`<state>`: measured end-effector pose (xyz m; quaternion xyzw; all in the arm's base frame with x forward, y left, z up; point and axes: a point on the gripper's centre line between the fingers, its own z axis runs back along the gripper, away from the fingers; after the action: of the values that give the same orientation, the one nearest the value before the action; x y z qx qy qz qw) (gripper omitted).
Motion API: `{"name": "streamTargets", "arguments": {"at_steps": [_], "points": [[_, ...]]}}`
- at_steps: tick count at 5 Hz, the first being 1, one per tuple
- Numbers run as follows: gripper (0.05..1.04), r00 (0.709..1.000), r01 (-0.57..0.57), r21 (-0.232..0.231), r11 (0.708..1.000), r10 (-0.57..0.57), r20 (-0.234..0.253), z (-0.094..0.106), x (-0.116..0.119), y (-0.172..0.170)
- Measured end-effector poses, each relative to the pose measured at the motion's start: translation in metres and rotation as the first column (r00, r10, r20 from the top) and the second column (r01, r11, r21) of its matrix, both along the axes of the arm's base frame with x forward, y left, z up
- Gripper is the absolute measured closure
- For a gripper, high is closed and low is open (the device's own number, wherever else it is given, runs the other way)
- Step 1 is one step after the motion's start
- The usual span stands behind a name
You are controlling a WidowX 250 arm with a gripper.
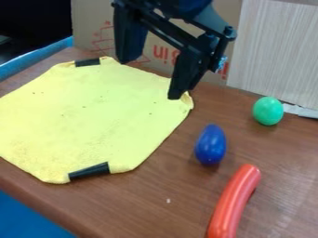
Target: Fold the cloth from bottom right to top left
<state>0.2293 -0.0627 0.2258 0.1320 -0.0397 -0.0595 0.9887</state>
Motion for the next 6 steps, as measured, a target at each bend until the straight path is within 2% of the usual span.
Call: {"name": "streamTargets", "arguments": {"at_steps": [1,2,3,4,5,6], "points": [[0.083,1.000,0.003,0.008,1.000,-0.003,-0.020,-0.006,0.000,0.000],[0.083,0.999,0.043,0.006,0.999,-0.043,-0.018,-0.026,-0.004,0.018],[0.083,0.990,0.132,-0.003,0.991,-0.132,0.044,-0.045,-0.011,0.037],[0.083,0.961,0.275,-0.051,0.960,-0.272,0.049,-0.069,-0.012,0.050],[0.083,0.888,0.457,-0.110,0.883,-0.447,0.104,-0.085,-0.012,0.066],[0.083,0.747,0.664,-0.139,0.735,-0.643,0.168,-0.089,-0.006,0.072]]}}
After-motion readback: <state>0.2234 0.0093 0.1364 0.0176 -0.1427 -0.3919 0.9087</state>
